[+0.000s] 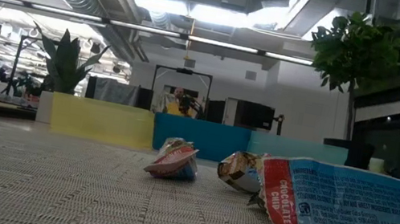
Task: Pick and place Granola Bars by type
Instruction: Put the yellow granola bar into the yellow bin
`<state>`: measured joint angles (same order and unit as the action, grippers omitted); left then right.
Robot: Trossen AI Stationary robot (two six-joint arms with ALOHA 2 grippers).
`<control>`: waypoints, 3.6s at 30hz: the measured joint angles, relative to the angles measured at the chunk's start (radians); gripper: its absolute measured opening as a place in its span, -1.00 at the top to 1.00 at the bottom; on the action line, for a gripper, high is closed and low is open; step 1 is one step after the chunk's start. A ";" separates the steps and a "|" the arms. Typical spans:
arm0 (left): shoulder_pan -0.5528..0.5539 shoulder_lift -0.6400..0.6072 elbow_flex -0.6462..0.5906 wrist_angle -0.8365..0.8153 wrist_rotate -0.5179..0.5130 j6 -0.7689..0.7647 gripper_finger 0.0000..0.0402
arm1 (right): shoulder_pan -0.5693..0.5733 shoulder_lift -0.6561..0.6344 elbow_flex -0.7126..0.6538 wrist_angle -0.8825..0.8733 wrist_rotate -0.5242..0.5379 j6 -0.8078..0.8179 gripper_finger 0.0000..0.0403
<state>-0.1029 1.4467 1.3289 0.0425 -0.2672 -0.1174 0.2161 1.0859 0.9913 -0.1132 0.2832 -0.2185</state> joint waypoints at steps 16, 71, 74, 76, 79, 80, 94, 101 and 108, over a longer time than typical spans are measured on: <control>0.066 0.071 0.000 0.125 0.064 -0.017 -0.39 | 0.000 0.023 0.000 -0.003 -0.026 -0.028 0.97; 0.047 -0.155 0.000 -0.373 -0.071 -0.053 0.88 | -0.033 -0.125 0.000 -0.342 0.134 0.034 0.12; 0.047 -0.155 0.000 -0.405 -0.110 -0.054 0.89 | -0.042 -0.126 0.000 -0.341 0.134 0.009 0.12; 0.062 -0.161 0.000 -0.451 -0.148 -0.054 0.89 | -0.052 -0.126 0.000 -0.341 0.134 -0.001 0.12; 0.114 -0.194 0.000 -0.532 -0.196 -0.073 0.89 | -0.075 -0.126 0.000 -0.340 0.133 -0.025 0.12; 0.139 -0.206 0.000 -0.565 -0.200 -0.083 0.89 | -0.083 -0.126 0.000 -0.340 0.132 -0.037 0.12; 0.396 -0.235 0.000 -0.812 -0.173 -0.202 0.88 | -0.229 -0.126 0.000 -0.318 0.041 -0.131 0.12; 0.543 -0.190 0.000 -0.903 -0.092 -0.212 0.87 | -0.309 -0.126 0.000 -0.305 -0.016 -0.134 0.12; 0.633 -0.136 0.000 -0.921 -0.059 -0.194 0.88 | -0.348 -0.126 0.000 -0.305 -0.051 -0.135 0.12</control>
<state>0.5296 1.3104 1.3285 -0.8782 -0.3261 -0.3111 -0.1324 0.9604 0.9916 -0.4179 0.2327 -0.3531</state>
